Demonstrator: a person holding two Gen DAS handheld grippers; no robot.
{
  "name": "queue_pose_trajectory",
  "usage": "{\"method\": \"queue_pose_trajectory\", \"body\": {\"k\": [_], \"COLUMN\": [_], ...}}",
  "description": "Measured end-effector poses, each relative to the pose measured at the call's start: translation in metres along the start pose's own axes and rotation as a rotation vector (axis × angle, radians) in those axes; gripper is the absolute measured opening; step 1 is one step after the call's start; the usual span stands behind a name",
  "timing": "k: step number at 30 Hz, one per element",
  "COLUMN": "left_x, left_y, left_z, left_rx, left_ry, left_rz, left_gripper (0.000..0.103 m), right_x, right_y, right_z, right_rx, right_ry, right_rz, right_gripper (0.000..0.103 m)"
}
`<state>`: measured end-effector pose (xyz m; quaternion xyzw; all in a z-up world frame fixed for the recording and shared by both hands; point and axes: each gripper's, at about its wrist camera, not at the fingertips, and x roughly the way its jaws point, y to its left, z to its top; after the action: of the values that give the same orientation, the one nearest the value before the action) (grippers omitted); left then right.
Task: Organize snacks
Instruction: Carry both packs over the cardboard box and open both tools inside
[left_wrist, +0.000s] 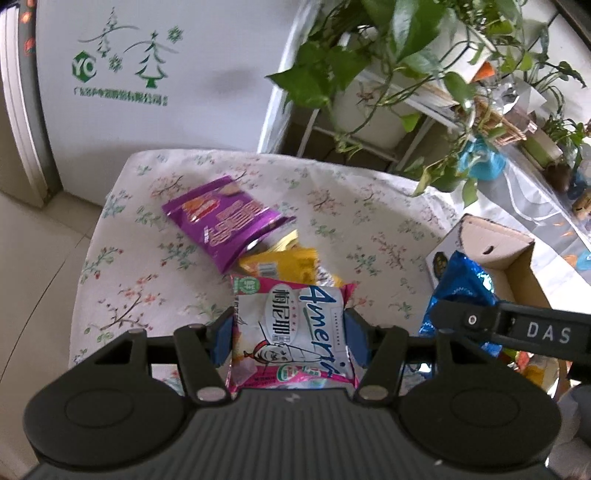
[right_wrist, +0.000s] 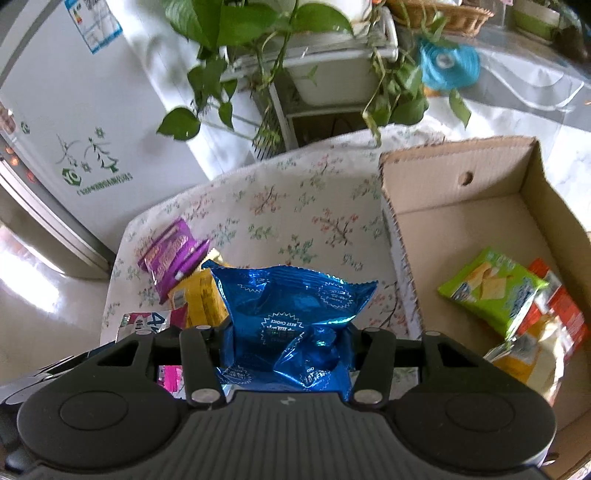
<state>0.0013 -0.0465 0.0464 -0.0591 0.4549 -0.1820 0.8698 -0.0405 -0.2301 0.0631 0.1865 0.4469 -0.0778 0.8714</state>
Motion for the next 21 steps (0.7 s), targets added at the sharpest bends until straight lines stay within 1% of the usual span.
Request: {"method": "queue_pose_trajectory", "body": {"k": [5, 12, 16, 21], "left_x": [-0.002, -0.007, -0.007, -0.006], "left_y": [-0.018, -0.051, -0.069, -0.092], "left_z": [0.003, 0.006, 0.005, 0.004], "left_rx": [0.009, 0.043, 0.06, 0.078], "left_ry": [-0.013, -0.049, -0.052, -0.055], "left_rz": [-0.029, -0.084, -0.125, -0.171], "left_gripper": [0.06, 0.06, 0.06, 0.06], "right_x": [-0.018, -0.053, -0.066, -0.075], "right_y": [-0.013, -0.045, -0.062, -0.081], "right_z": [0.008, 0.021, 0.023, 0.021], "right_rx": [0.026, 0.074, 0.103, 0.134], "right_ry": [-0.048, -0.15, -0.188, -0.209], "right_rz": [0.012, -0.001, -0.013, -0.028], "right_gripper": [0.058, 0.058, 0.058, 0.058]}}
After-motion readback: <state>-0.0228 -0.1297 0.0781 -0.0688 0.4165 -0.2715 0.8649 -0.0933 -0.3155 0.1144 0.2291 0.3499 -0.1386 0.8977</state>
